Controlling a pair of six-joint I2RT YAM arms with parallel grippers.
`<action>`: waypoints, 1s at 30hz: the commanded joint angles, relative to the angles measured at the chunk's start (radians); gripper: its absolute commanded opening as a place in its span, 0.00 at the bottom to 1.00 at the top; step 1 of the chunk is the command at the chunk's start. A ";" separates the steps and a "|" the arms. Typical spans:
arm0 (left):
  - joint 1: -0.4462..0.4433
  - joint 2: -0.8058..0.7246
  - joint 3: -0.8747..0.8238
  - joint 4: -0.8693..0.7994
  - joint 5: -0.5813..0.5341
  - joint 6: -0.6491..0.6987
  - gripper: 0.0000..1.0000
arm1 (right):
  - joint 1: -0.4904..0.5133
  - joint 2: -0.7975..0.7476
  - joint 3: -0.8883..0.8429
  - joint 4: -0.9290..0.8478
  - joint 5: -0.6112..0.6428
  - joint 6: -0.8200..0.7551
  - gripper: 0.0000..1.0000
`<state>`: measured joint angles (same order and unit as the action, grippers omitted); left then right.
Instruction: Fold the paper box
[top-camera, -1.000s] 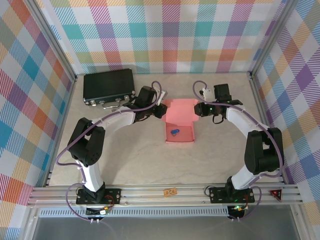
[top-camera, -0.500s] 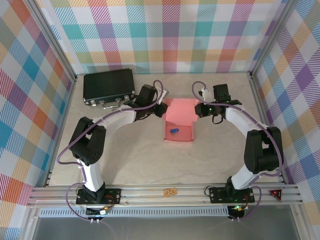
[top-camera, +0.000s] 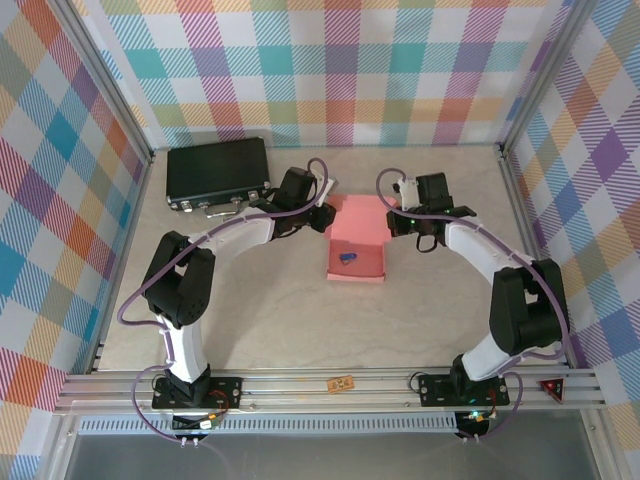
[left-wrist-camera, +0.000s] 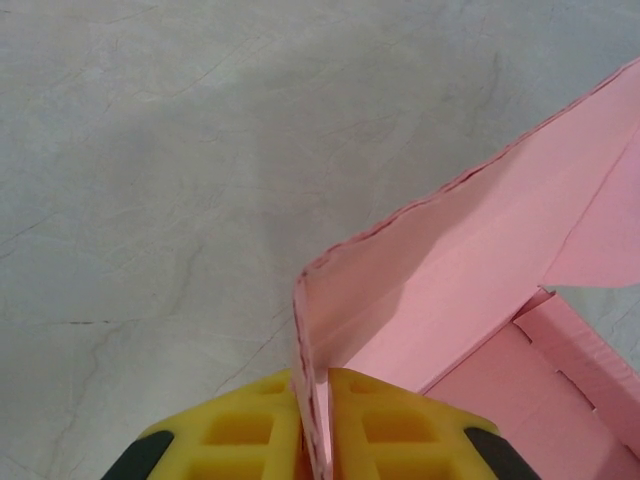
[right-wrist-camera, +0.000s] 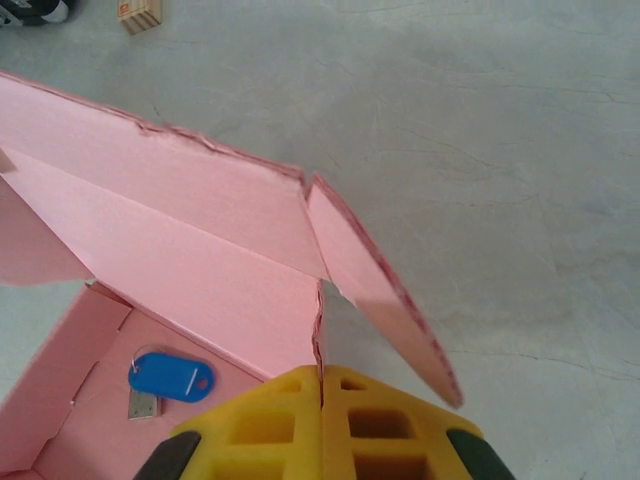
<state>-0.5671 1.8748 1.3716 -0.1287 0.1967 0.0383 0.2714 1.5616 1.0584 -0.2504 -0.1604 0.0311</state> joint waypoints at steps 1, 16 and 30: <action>-0.005 -0.001 0.034 0.023 0.007 -0.012 0.14 | 0.024 -0.044 -0.025 0.058 0.046 0.034 0.05; -0.004 -0.037 -0.020 0.032 -0.081 -0.021 0.25 | 0.038 -0.074 -0.048 0.076 0.070 0.022 0.04; -0.004 -0.055 -0.029 0.012 -0.071 -0.047 0.10 | 0.056 -0.067 -0.046 0.068 0.107 0.043 0.04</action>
<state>-0.5674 1.8725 1.3560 -0.1219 0.1295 0.0116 0.3168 1.5120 1.0187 -0.2024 -0.0780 0.0502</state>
